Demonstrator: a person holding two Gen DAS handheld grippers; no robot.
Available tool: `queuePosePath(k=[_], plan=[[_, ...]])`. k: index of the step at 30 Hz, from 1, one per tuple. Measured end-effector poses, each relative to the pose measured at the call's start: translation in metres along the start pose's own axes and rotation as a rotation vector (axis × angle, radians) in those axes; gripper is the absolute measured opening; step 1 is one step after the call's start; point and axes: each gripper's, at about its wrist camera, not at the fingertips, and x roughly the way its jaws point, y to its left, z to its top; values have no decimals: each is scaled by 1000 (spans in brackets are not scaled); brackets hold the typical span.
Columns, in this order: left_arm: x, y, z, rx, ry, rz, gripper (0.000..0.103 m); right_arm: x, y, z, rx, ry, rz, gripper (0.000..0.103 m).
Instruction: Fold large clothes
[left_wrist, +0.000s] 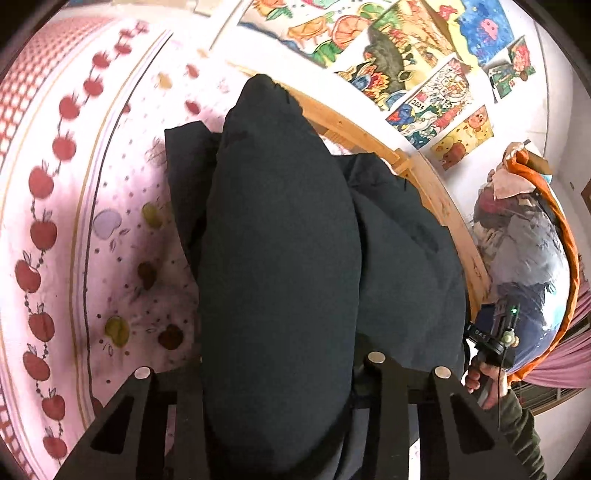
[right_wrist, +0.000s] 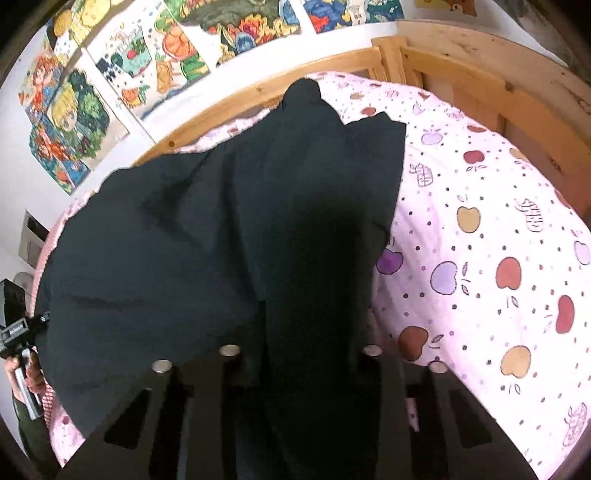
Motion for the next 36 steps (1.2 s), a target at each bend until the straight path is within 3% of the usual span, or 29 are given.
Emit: queuePosePath(k=[7,14,18,22,25,30,33,36], plan=[[-35,-21,8,15,-91,-27,32,-38,31,9,-54,-110,60,16],[-83,-17,14,12,-219,3,31,-80,74,27,-106,-248,178,15],[-109,-8,5,14,-264,26,31,-95,95,32,-160,-270,216,15],[-115,2,-16,11,-257,78,31,-97,104,23,-177,-249,263,15],[-98,14,-28,9,-204,135,32,-83,97,3,-190,-206,271,15],[-67,27,-27,5,-170,208,33,-49,79,-36,-211,-196,167,15],[-61,17,-25,46,-175,265,41,-41,63,-36,-159,-194,162,19],[-59,16,-29,17,-200,315,58,-36,55,-33,-125,-172,159,25]])
